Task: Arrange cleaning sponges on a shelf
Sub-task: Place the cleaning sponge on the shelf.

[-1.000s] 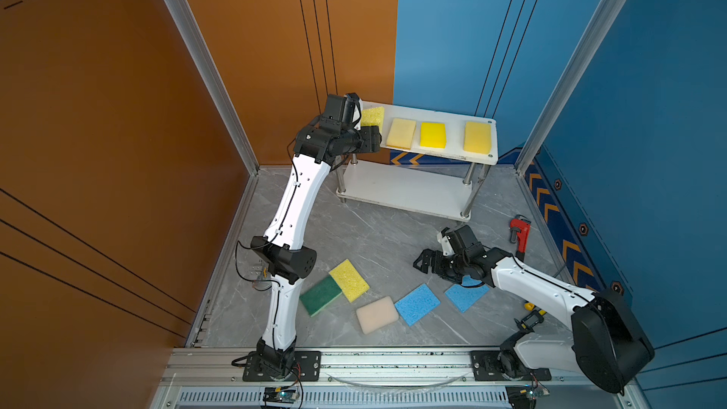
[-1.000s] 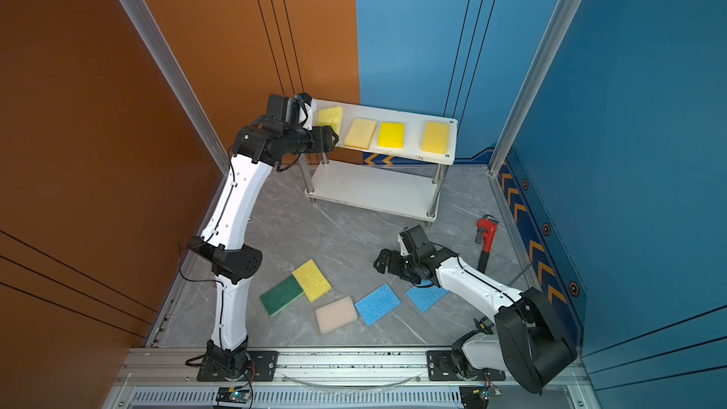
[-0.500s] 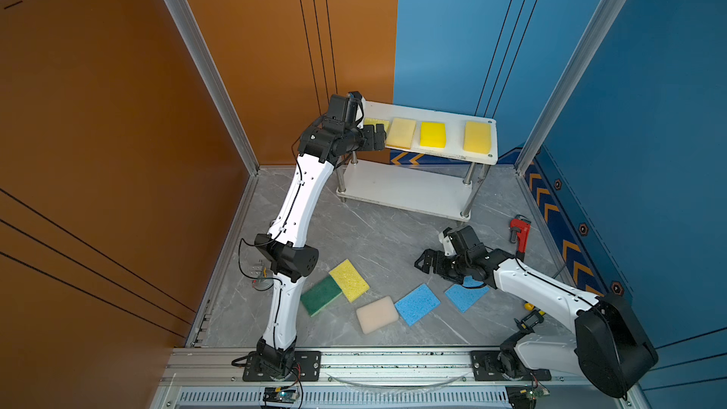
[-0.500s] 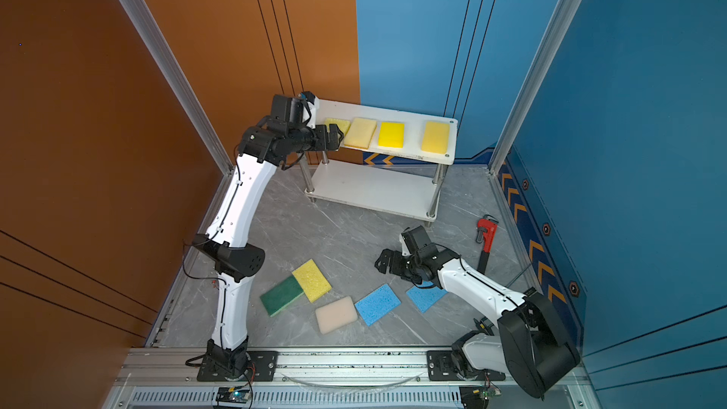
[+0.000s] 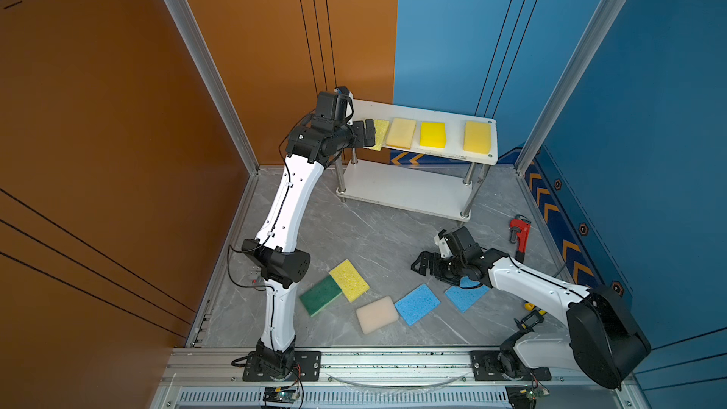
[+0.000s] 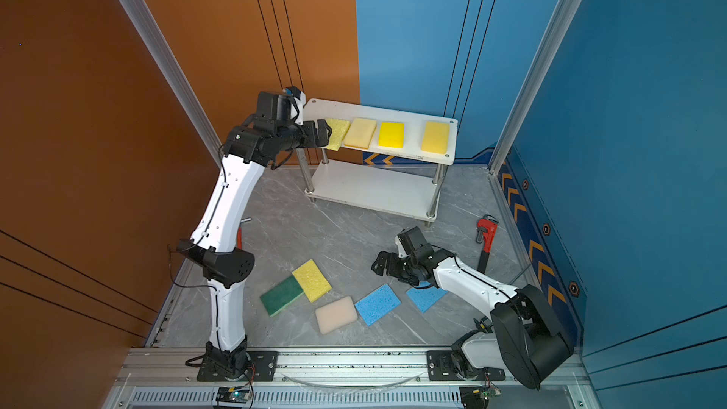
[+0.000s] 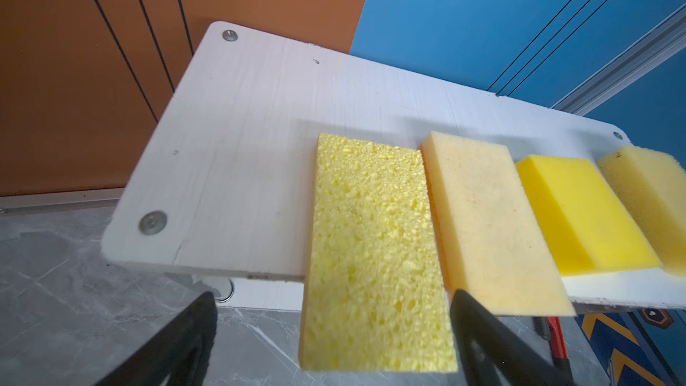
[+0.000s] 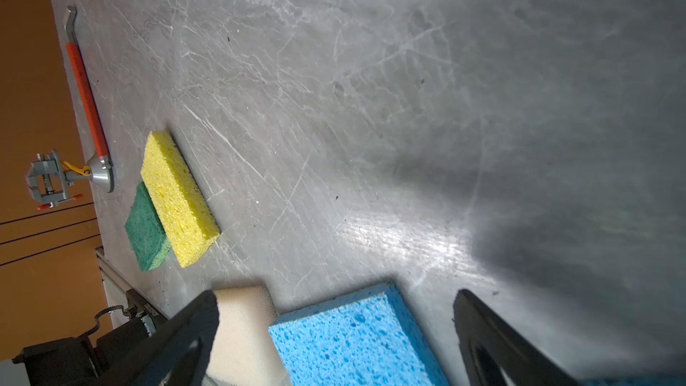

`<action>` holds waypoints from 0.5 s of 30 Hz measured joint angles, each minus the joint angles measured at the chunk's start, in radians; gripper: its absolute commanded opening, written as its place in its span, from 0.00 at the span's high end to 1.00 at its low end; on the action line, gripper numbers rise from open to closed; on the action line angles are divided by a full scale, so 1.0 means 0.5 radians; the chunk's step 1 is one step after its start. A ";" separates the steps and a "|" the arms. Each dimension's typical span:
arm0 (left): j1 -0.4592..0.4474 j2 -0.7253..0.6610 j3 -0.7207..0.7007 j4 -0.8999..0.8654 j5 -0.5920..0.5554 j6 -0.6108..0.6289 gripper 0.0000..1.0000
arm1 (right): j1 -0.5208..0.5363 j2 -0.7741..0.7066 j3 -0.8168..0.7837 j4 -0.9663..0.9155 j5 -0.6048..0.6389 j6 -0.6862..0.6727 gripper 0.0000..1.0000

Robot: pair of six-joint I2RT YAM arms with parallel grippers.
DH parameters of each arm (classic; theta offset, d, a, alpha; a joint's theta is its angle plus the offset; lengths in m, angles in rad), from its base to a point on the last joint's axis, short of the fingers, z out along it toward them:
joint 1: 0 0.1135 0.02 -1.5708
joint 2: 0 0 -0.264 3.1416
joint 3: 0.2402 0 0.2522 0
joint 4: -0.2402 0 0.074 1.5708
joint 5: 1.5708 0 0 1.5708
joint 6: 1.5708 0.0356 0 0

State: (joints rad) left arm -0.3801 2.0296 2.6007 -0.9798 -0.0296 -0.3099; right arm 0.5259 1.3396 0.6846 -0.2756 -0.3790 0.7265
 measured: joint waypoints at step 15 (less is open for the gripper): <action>-0.168 -0.897 -1.160 0.117 -0.120 -0.216 0.41 | 0.028 0.031 0.002 0.019 -0.028 -0.001 0.00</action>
State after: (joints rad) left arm -0.4641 1.5810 2.0209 -0.9211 -0.0895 -0.4179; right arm 0.5400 1.3552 0.6853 -0.2661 -0.3931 0.7261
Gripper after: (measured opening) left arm 0.617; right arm 0.998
